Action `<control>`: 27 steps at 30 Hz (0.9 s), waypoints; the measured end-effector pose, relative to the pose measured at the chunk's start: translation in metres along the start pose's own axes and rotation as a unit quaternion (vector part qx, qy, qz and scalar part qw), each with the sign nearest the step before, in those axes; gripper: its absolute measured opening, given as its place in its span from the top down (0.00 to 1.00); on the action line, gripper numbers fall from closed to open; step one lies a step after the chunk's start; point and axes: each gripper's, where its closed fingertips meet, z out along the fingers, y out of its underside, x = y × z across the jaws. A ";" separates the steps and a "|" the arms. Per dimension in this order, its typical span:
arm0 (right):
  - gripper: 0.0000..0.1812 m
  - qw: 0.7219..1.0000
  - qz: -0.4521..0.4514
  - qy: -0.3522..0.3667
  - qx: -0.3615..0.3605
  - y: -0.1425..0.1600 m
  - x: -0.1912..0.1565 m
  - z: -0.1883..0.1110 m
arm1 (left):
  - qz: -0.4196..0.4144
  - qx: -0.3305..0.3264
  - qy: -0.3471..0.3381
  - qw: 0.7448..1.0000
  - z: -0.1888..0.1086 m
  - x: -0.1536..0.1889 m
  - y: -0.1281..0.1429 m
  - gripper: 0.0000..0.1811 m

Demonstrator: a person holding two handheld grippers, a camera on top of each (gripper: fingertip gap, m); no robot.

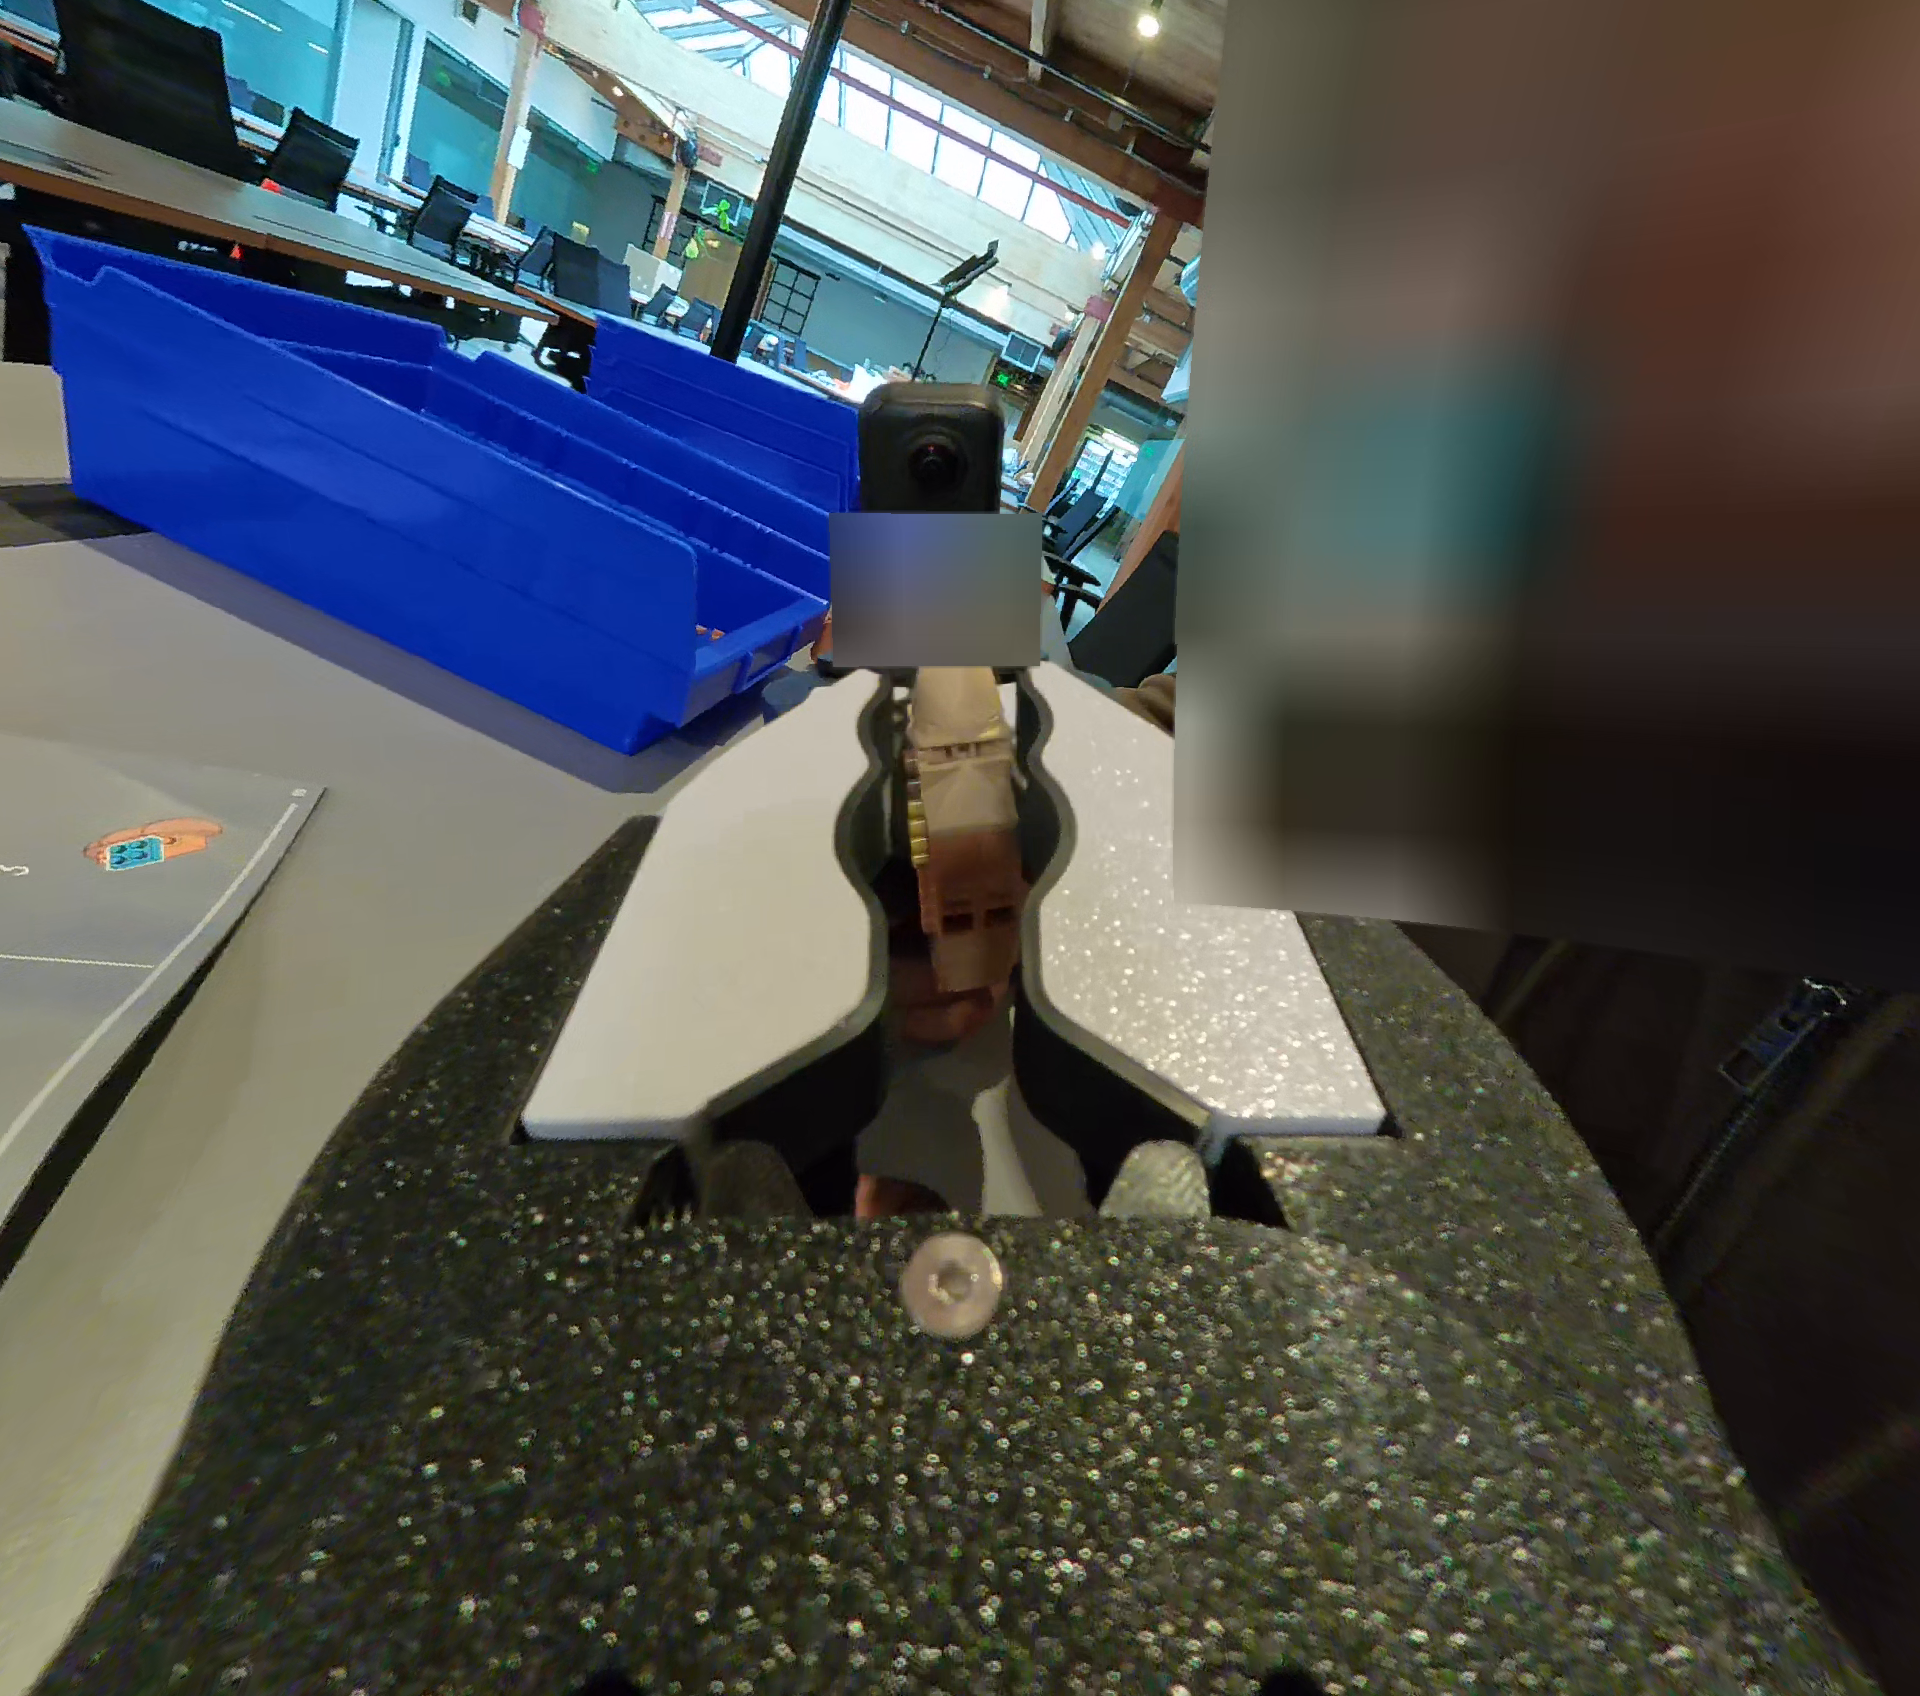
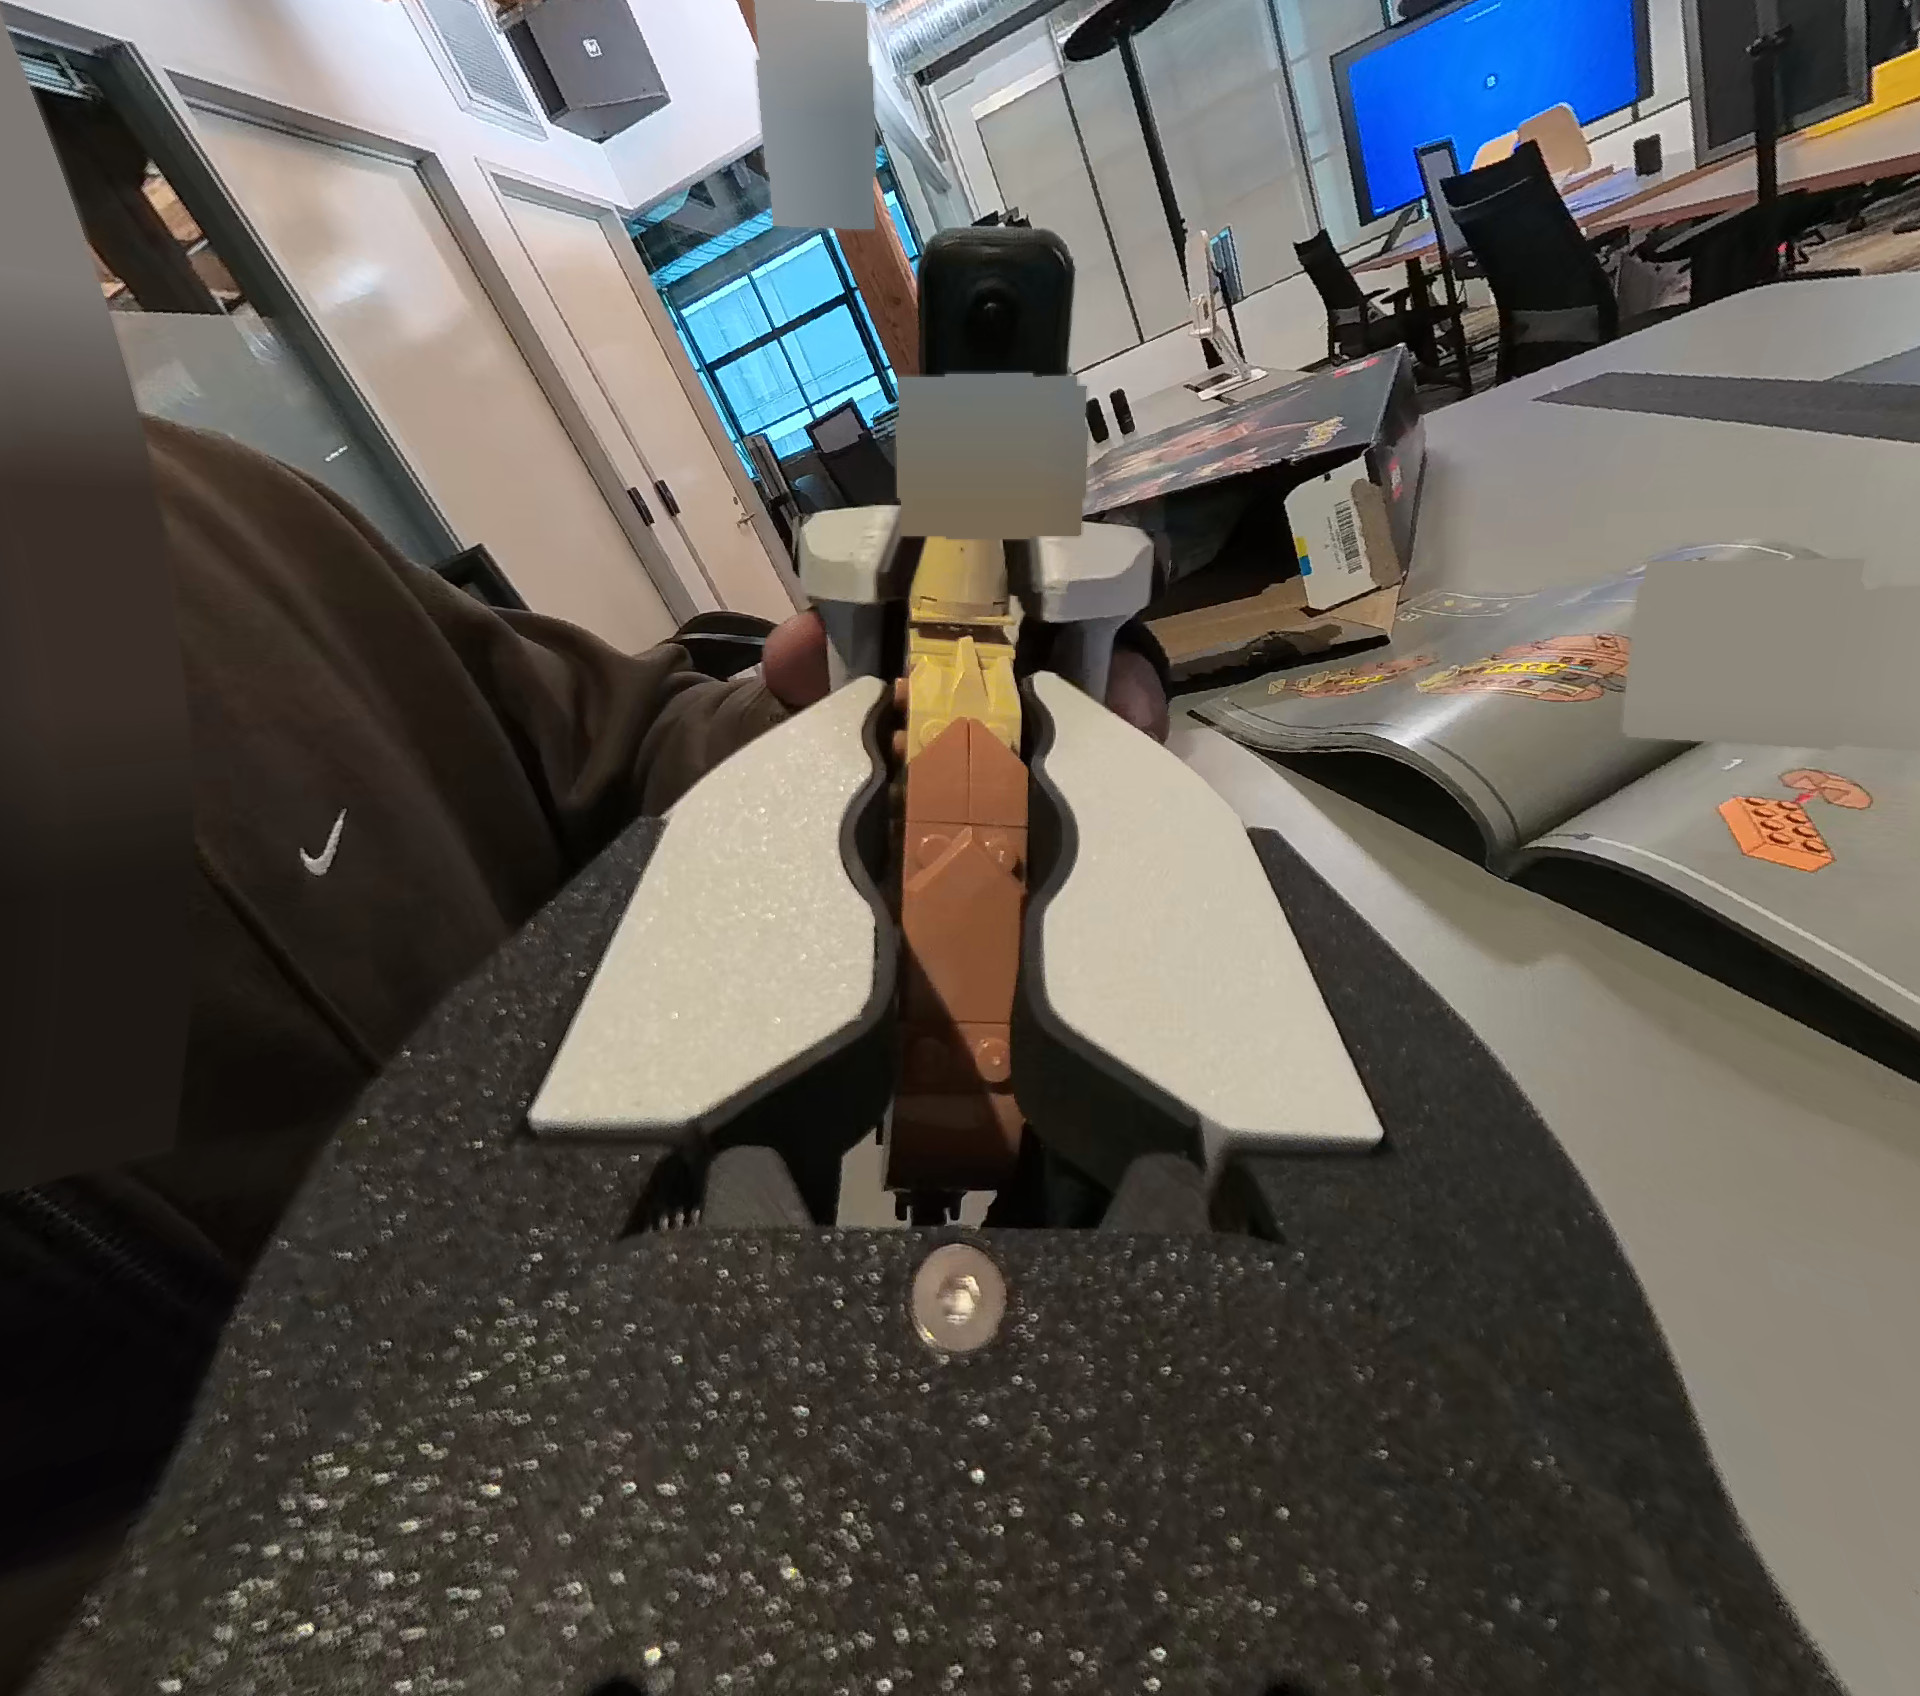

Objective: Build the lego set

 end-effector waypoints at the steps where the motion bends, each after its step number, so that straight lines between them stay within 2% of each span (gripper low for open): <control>1: 0.89 1.000 0.000 -0.001 0.000 0.000 0.000 0.000 | 0.003 -0.004 0.000 1.000 0.001 0.001 0.001 0.87; 6: 0.89 1.000 -0.004 -0.003 -0.001 0.000 -0.001 0.000 | 0.010 -0.019 0.000 1.000 0.004 0.004 0.005 0.84; 11: 0.89 1.000 -0.017 -0.001 -0.010 0.002 -0.001 -0.001 | 0.020 -0.021 -0.019 0.999 -0.003 0.002 -0.009 0.81; 18: 0.89 0.999 -0.032 0.003 -0.035 0.009 0.000 0.001 | 0.061 -0.152 -0.064 0.984 -0.013 0.002 0.005 0.81; 27: 0.89 0.998 -0.036 0.005 -0.059 0.017 0.000 0.005 | 0.012 -0.168 -0.062 0.984 -0.018 -0.001 0.007 0.85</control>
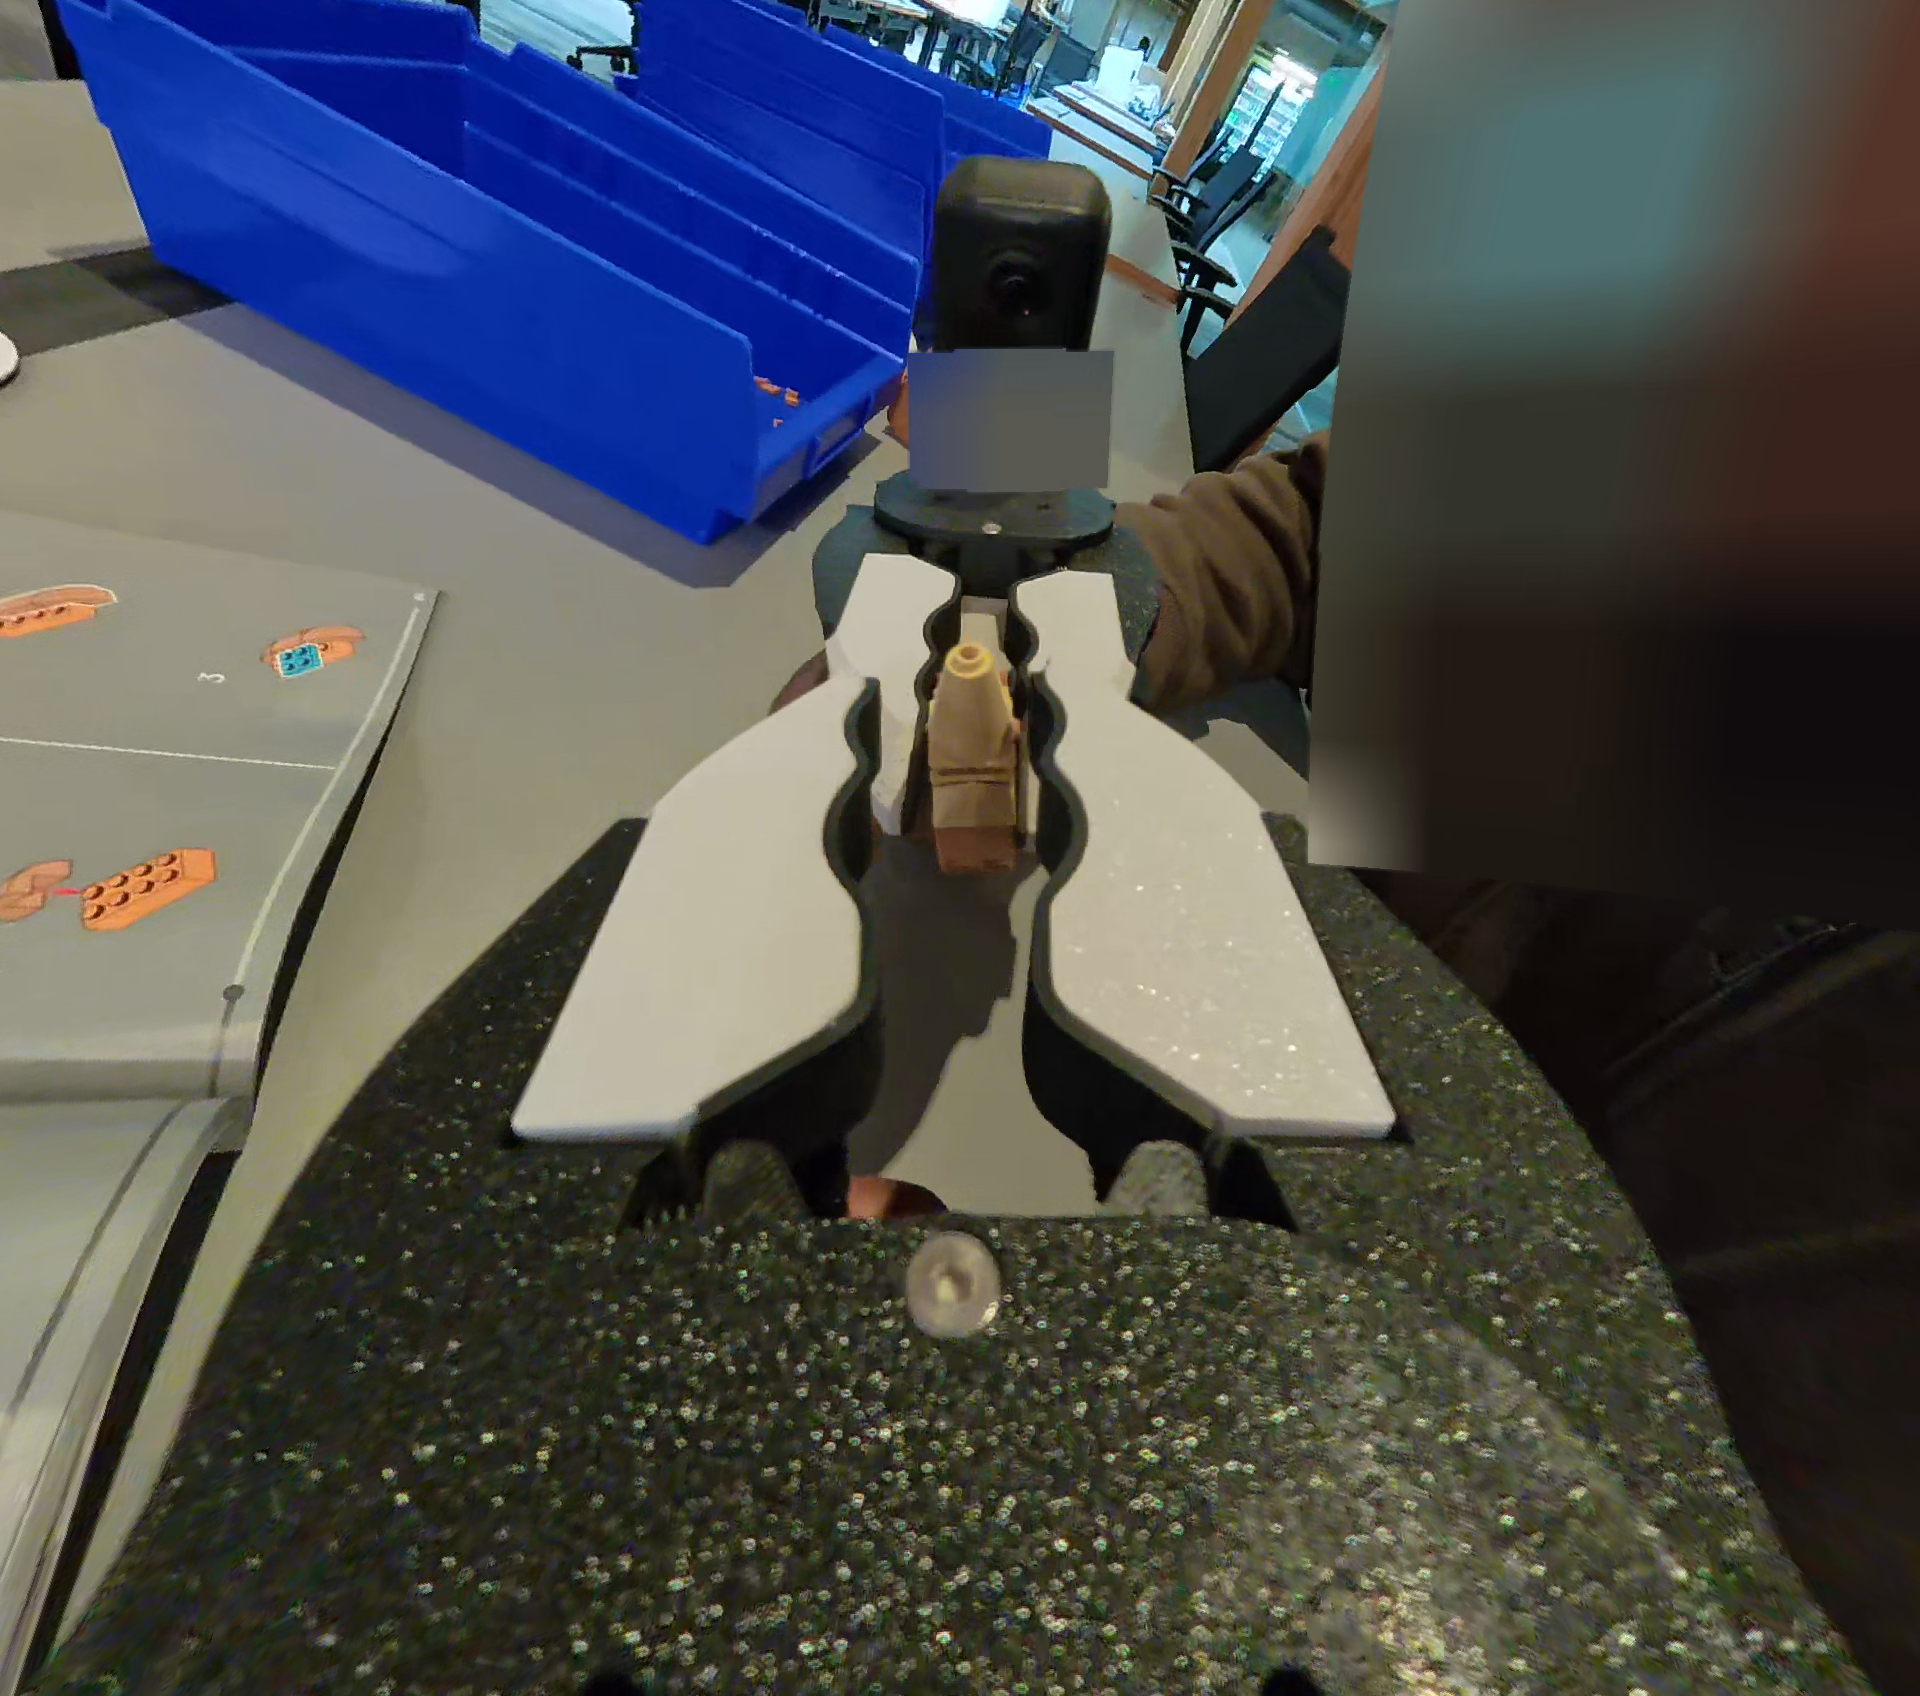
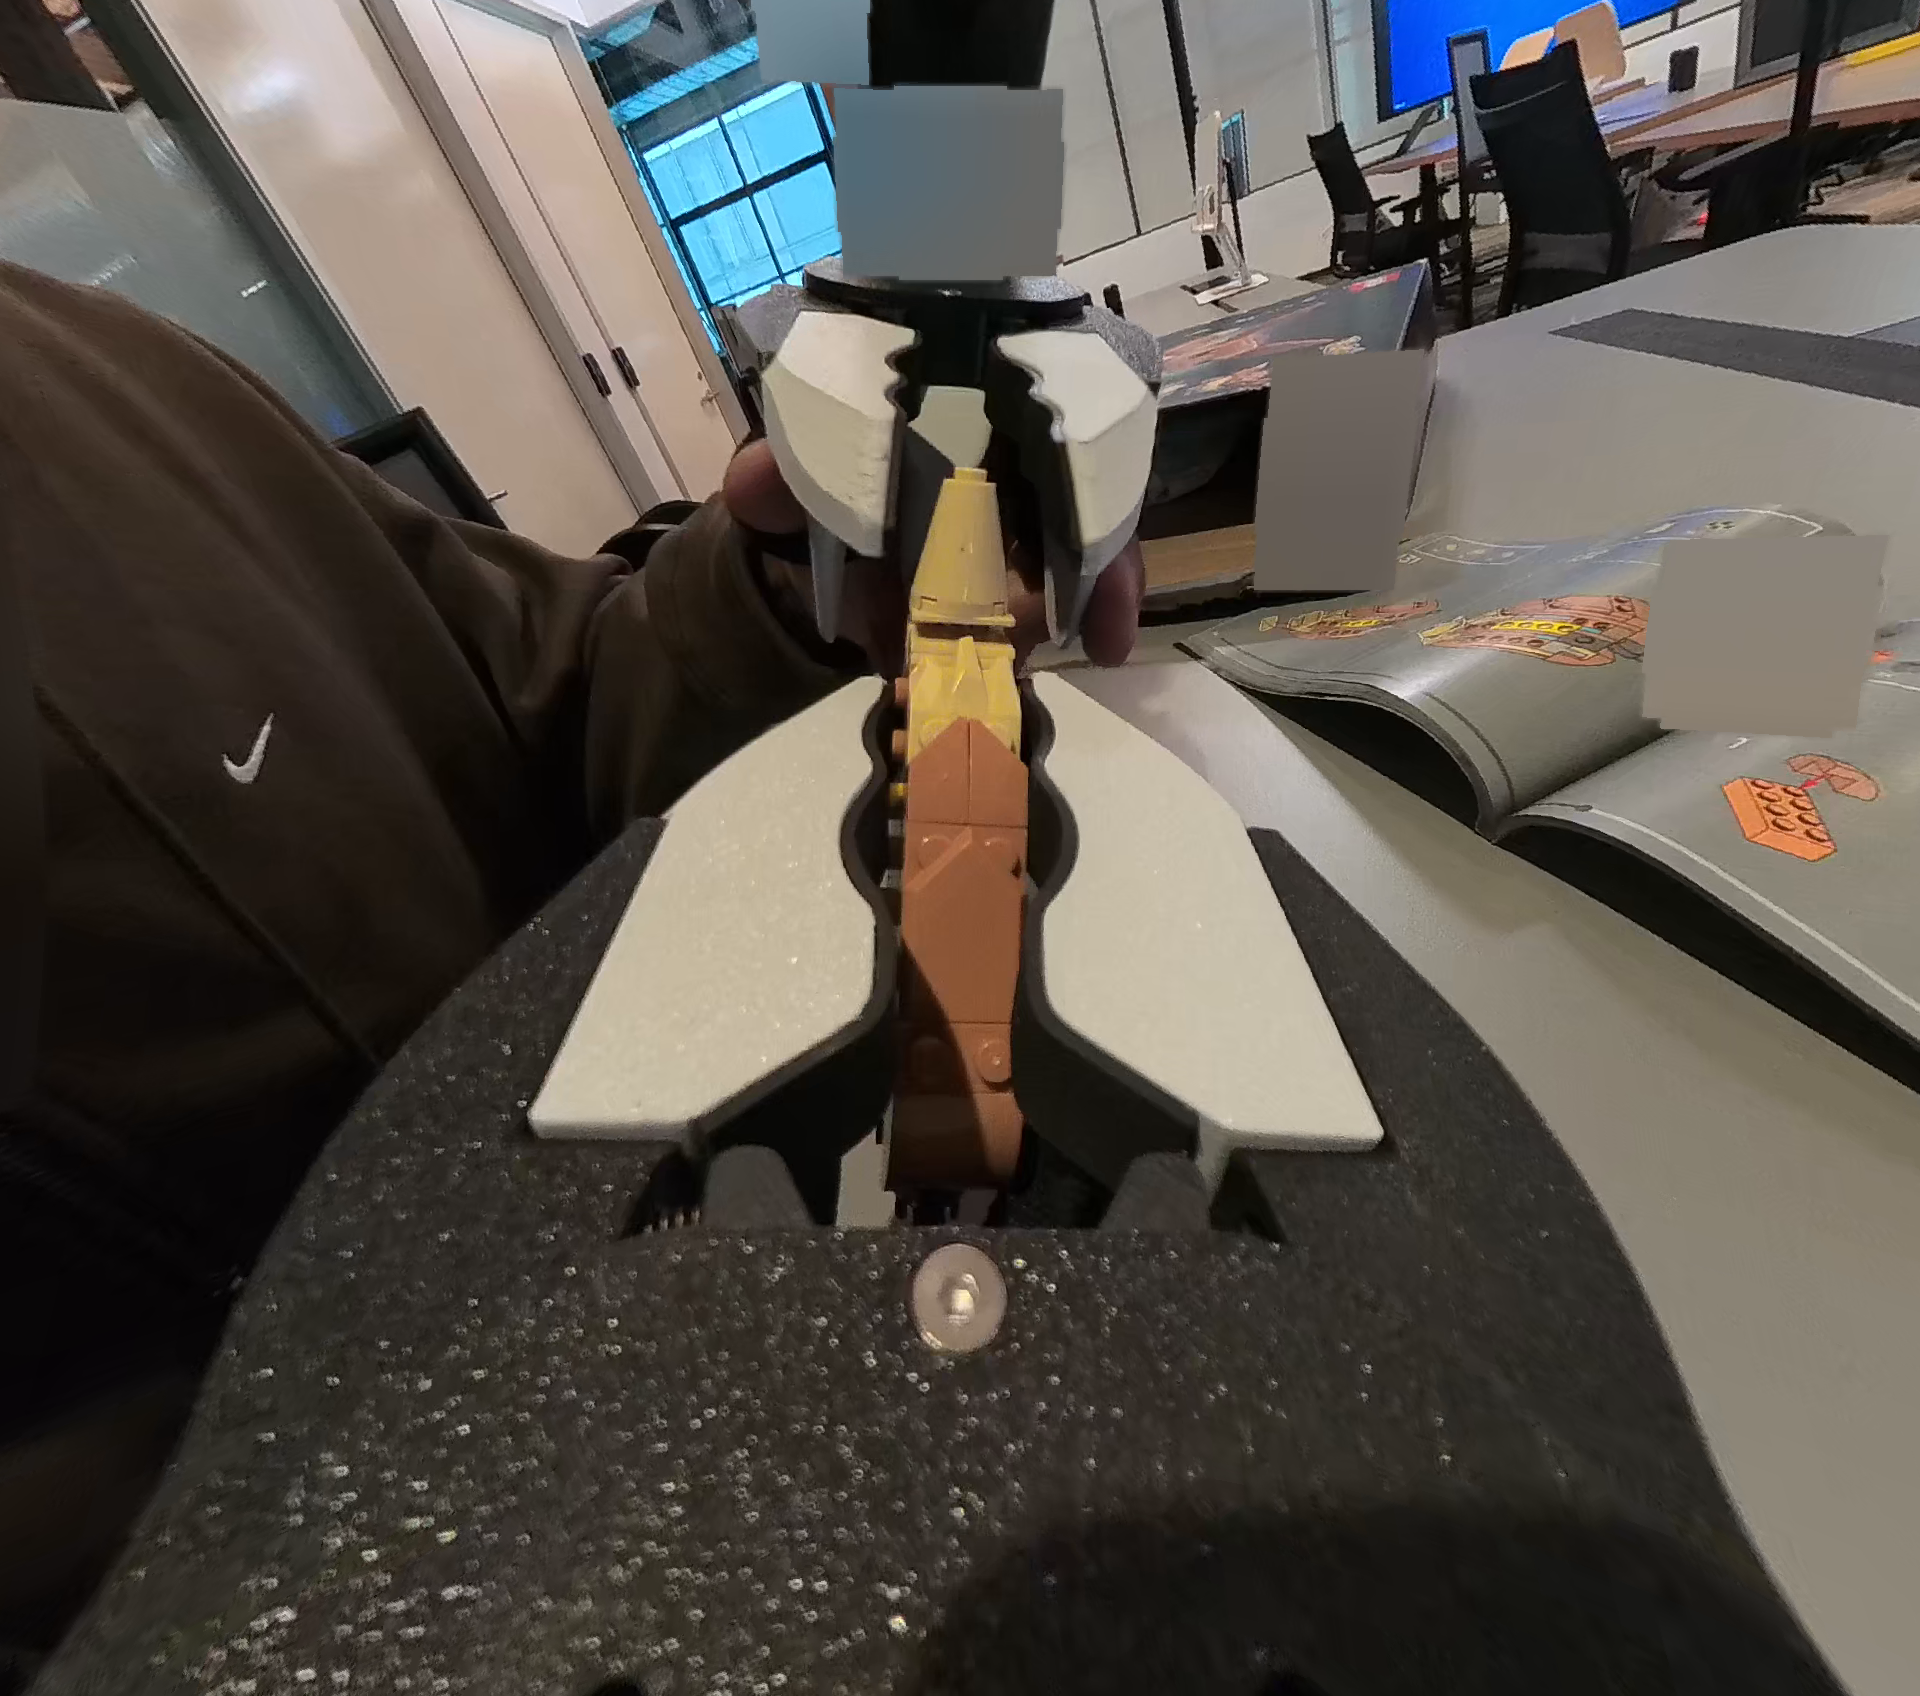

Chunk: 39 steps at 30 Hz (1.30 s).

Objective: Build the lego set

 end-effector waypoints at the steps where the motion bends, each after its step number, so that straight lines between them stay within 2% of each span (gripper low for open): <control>1: 0.89 1.000 -0.001 0.000 -0.001 0.000 0.000 0.000 | -0.002 -0.003 0.001 1.000 0.000 0.000 0.001 0.85; 9: 0.89 1.000 0.006 0.005 0.005 -0.002 0.002 -0.002 | -0.006 -0.009 0.007 1.000 0.003 0.001 0.006 0.91; 19: 0.89 1.000 0.012 0.013 0.009 -0.003 0.006 -0.004 | -0.024 0.023 0.016 0.999 0.006 -0.003 0.005 0.92; 39: 0.89 0.996 0.073 0.037 0.046 -0.010 0.018 -0.012 | -0.037 0.141 -0.020 0.989 0.015 -0.017 -0.002 0.91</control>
